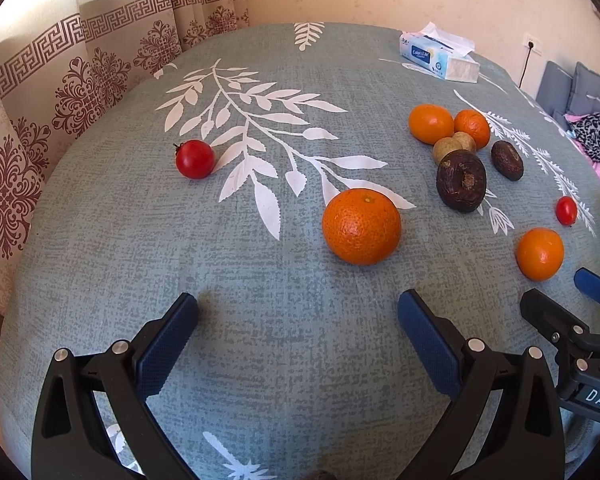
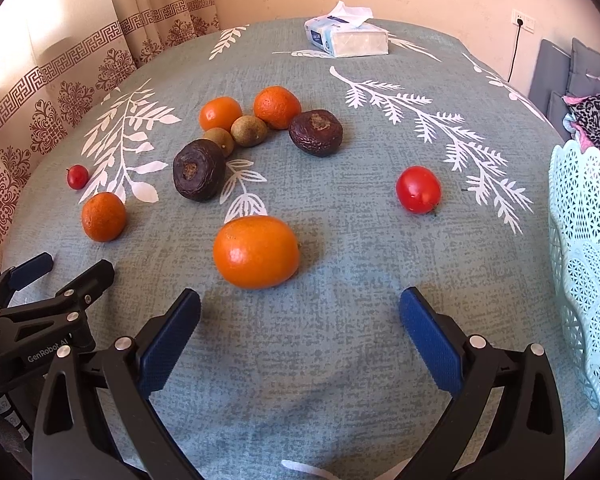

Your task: Organize fruits

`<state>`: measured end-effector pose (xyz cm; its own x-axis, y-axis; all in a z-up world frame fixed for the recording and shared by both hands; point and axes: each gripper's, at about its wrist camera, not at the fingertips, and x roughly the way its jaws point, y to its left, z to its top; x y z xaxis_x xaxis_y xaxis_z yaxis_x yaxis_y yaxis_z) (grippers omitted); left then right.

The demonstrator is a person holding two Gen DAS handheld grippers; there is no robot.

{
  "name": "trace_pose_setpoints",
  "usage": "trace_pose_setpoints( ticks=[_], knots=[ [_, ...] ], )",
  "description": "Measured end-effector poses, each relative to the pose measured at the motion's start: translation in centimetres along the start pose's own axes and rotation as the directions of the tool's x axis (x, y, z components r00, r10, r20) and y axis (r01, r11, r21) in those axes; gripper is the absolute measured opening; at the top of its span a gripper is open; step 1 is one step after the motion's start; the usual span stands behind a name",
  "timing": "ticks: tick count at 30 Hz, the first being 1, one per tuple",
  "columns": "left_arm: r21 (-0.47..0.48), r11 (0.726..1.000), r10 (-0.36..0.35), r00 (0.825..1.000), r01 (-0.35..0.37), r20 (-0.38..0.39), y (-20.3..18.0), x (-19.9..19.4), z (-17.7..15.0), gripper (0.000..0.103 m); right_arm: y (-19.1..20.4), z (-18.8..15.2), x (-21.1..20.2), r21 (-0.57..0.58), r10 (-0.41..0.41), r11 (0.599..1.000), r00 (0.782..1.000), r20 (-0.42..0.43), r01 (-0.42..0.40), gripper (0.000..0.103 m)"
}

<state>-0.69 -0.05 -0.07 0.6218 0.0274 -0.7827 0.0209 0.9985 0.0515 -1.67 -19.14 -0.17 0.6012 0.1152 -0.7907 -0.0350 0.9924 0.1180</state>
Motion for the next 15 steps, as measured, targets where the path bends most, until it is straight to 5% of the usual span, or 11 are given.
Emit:
trace_pose_setpoints(
  ticks=[15],
  knots=[
    [0.017, 0.996, -0.086, 0.995, 0.085, 0.052, -0.3, -1.2, 1.0, 0.098, -0.1, -0.3, -2.5, 0.012, 0.016, 1.000, 0.992, 0.124, -0.018, 0.101]
  ],
)
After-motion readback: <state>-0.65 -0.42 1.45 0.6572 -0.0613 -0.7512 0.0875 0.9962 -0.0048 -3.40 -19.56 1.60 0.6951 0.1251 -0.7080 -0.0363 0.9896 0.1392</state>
